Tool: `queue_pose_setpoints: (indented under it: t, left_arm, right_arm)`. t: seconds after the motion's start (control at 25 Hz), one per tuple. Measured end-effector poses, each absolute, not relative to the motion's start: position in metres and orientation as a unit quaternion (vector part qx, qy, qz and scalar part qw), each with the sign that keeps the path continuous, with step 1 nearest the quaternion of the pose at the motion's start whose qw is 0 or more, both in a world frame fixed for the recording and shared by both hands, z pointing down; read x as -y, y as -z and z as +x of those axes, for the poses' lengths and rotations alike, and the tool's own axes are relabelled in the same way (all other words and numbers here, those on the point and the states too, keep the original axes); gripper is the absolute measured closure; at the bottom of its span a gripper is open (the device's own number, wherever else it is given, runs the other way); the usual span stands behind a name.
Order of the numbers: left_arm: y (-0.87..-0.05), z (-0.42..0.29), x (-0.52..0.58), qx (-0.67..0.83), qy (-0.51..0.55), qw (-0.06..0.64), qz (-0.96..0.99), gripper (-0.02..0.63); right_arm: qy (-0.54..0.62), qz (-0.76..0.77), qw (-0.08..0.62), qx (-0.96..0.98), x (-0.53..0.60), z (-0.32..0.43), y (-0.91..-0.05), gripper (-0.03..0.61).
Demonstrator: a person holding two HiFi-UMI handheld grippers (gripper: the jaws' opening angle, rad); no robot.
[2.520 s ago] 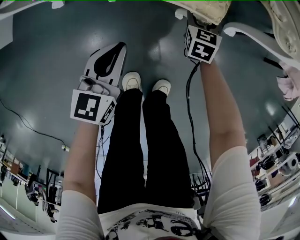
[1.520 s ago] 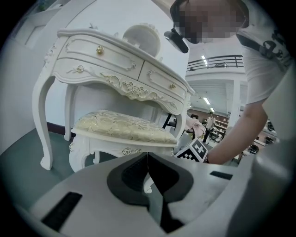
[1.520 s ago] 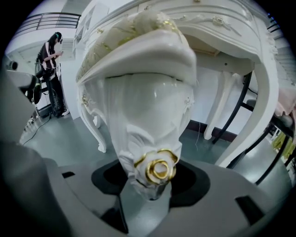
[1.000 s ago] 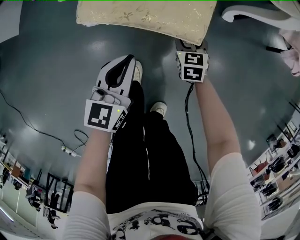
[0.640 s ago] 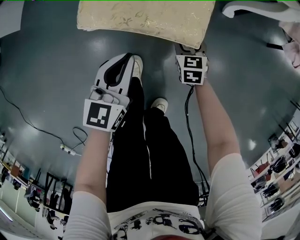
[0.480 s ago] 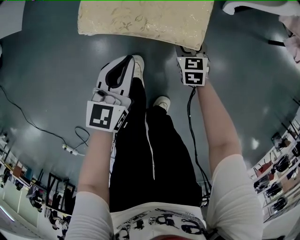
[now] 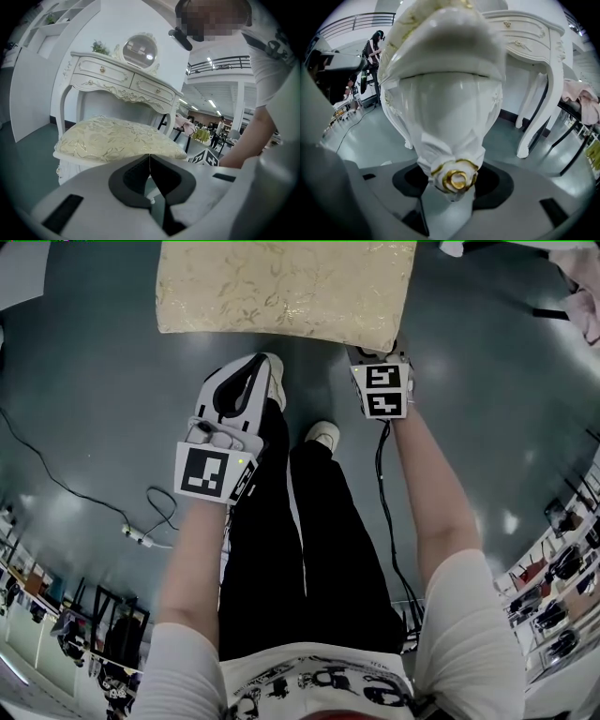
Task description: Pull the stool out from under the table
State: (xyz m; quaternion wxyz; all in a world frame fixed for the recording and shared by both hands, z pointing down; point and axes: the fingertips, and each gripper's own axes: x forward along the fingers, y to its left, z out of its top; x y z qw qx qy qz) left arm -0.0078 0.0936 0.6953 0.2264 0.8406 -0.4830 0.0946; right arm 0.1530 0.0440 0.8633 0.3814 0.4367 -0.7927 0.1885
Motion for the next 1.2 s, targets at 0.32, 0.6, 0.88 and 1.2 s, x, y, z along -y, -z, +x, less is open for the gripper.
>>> queue_pose_setpoints:
  t: [0.32,0.6,0.88,1.2]
  left_arm:
    - [-0.687,-0.012,-0.113,0.490,-0.106,0.226,0.835,0.592]
    - [-0.638,0.001,-0.112,0.501,-0.098,0.220,0.831,0.593]
    - [-0.561,0.003,-0.107,0.481,-0.118,0.208,0.843,0.594]
    - [-0.459,-0.032,-0.067,0.500,-0.100,0.209,0.835,0.594]
  right_arm:
    - [-0.217,0.458,0.433,0.745,-0.052,0.165,-0.862,0.299]
    - [-0.279,0.472,0.457,0.701,-0.083,0.180,-0.810,0.305]
    - [-0.261,0.544,0.410,0.685,-0.090,0.190,-0.696,0.555]
    - [-0.224,0.574,0.309,0.725,-0.060,0.153,-0.537,0.561]
